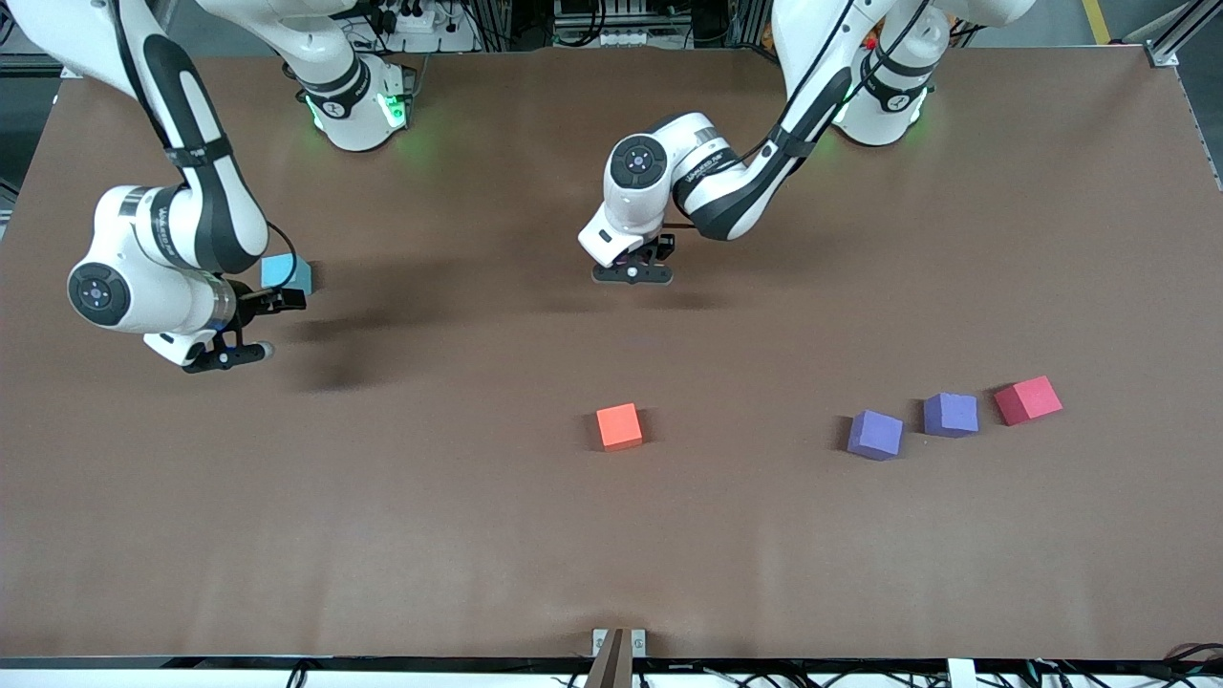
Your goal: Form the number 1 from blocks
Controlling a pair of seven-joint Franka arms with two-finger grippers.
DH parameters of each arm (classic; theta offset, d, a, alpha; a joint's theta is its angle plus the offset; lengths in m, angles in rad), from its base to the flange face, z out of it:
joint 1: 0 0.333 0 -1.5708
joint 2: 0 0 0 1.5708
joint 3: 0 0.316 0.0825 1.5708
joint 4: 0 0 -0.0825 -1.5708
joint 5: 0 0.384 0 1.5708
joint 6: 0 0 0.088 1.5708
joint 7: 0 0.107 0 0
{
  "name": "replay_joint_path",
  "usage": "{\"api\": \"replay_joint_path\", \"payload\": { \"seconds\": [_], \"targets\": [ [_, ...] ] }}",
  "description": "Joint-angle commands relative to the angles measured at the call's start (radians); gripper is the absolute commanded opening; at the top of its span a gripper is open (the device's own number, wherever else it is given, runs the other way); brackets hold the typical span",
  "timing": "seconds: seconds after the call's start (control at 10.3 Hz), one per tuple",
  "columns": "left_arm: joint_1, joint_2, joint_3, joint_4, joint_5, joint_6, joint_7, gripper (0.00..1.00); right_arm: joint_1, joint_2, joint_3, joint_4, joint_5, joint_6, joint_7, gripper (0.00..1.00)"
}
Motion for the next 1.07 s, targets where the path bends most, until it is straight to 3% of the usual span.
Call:
{"api": "replay_joint_path", "payload": {
  "seconds": [0.0, 0.58, 0.68, 0.78, 0.97],
  "targets": [
    [-0.012, 0.02, 0.003, 0.013, -0.018, 0.007, -0.018, 0.0, -0.007, 0.017, -0.025, -0.018, -0.012, -0.012, -0.001, 1.0],
    [-0.021, 0.035, 0.003, 0.019, -0.018, 0.013, -0.033, 0.0, 0.01, 0.055, -0.048, -0.037, -0.012, -0.012, -0.006, 1.0],
    [-0.021, 0.046, 0.004, 0.018, -0.012, 0.013, -0.033, 0.26, 0.01, 0.056, -0.049, -0.037, -0.012, -0.013, -0.007, 1.0],
    [-0.021, 0.046, 0.006, 0.018, -0.007, 0.013, -0.033, 0.99, 0.01, 0.058, -0.051, -0.043, -0.012, -0.012, -0.01, 1.0],
    [-0.012, 0.002, 0.018, 0.018, -0.007, 0.001, -0.06, 1.0, 0.01, 0.076, -0.054, -0.046, -0.012, -0.012, -0.013, 1.0]
  ]
}}
